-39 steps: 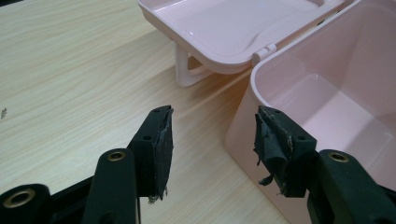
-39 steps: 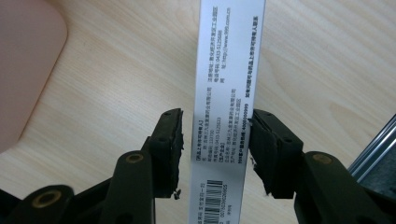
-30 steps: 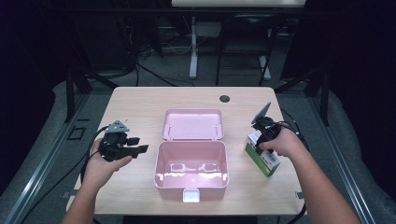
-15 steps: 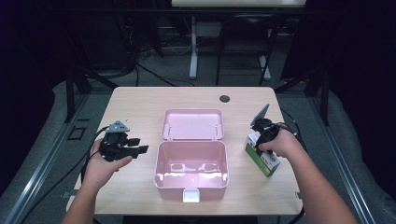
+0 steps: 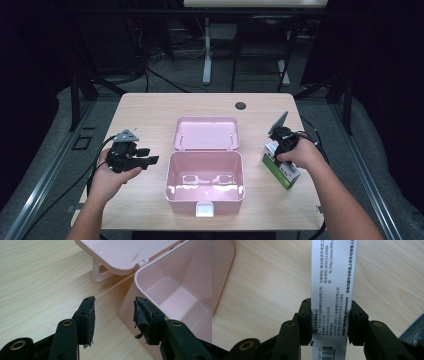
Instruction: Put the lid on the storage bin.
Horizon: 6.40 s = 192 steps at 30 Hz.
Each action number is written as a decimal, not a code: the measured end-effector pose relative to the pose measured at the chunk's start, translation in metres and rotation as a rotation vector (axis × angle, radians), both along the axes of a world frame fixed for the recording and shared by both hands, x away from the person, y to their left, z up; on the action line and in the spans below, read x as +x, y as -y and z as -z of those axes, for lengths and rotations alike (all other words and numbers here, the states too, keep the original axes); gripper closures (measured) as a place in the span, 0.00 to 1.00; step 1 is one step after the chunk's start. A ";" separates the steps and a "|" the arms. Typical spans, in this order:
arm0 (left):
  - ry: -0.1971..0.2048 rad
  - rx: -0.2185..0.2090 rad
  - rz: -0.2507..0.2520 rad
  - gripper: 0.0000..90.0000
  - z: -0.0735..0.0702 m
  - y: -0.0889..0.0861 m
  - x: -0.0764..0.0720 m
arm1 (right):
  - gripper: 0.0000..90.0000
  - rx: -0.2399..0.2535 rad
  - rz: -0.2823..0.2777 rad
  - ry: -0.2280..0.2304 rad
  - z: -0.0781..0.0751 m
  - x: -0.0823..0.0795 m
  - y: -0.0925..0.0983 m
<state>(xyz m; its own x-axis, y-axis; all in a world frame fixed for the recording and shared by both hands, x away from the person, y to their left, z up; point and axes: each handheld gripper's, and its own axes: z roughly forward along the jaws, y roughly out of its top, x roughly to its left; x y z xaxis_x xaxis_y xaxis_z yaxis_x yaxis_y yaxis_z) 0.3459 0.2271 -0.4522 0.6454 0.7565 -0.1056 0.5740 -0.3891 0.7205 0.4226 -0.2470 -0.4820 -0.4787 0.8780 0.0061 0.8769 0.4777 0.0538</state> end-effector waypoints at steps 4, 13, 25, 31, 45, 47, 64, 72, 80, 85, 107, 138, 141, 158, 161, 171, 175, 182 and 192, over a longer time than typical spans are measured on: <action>-0.001 -0.001 -0.001 0.57 0.000 0.000 0.000 | 0.68 0.001 -0.001 -0.004 0.000 -0.001 -0.001; -0.001 -0.002 -0.003 0.57 0.000 -0.001 0.000 | 0.68 0.003 -0.039 -0.008 -0.006 -0.003 -0.007; -0.006 -0.005 -0.003 0.57 0.000 -0.001 0.000 | 0.69 0.006 -0.078 0.014 -0.028 -0.008 -0.015; -0.007 -0.005 -0.005 0.57 0.000 -0.001 0.001 | 0.69 -0.005 -0.092 0.021 -0.041 -0.011 -0.018; -0.007 -0.007 -0.007 0.57 0.000 -0.002 0.001 | 0.69 -0.013 -0.149 0.009 -0.076 -0.018 -0.031; -0.007 -0.007 -0.007 0.57 0.000 -0.002 0.001 | 0.69 -0.011 -0.156 0.012 -0.081 -0.018 -0.033; -0.007 -0.004 -0.004 0.57 0.001 -0.003 0.002 | 0.69 -0.030 -0.284 0.046 -0.117 -0.026 -0.049; -0.005 -0.009 -0.005 0.57 0.002 -0.003 0.002 | 0.69 -0.041 -0.440 0.102 -0.133 -0.029 -0.060; -0.009 -0.012 -0.007 0.57 0.002 -0.004 0.002 | 0.69 -0.045 -0.600 0.066 -0.142 -0.037 -0.077; -0.008 -0.016 -0.011 0.57 0.002 -0.004 0.002 | 0.69 -0.056 -0.654 0.066 -0.146 -0.045 -0.091; -0.012 -0.019 -0.006 0.57 0.001 -0.005 0.002 | 0.69 -0.065 -0.865 0.078 -0.153 -0.076 -0.168; -0.003 -0.023 -0.005 0.57 0.000 -0.004 0.002 | 0.69 -0.041 -0.984 0.026 -0.121 -0.103 -0.216; -0.004 -0.019 -0.002 0.57 0.000 -0.005 0.002 | 0.69 -0.045 -0.995 0.021 -0.115 -0.105 -0.216; -0.008 -0.015 0.002 0.57 0.000 -0.004 0.002 | 0.69 -0.044 -1.019 -0.020 -0.086 -0.110 -0.218; -0.006 -0.015 0.001 0.57 0.001 -0.004 0.002 | 0.69 -0.035 -1.016 -0.029 -0.081 -0.109 -0.218; -0.009 -0.017 0.000 0.57 0.000 -0.005 0.002 | 0.69 -0.029 -1.017 -0.047 -0.064 -0.107 -0.219; -0.009 -0.018 0.001 0.57 0.000 -0.005 0.002 | 0.69 -0.030 -1.031 -0.056 -0.059 -0.106 -0.220; -0.007 -0.018 -0.001 0.57 0.000 -0.005 0.002 | 0.69 -0.017 -1.030 -0.072 -0.050 -0.103 -0.220; -0.008 -0.015 0.001 0.57 0.001 -0.004 0.002 | 0.69 0.001 -1.021 -0.093 -0.036 -0.098 -0.219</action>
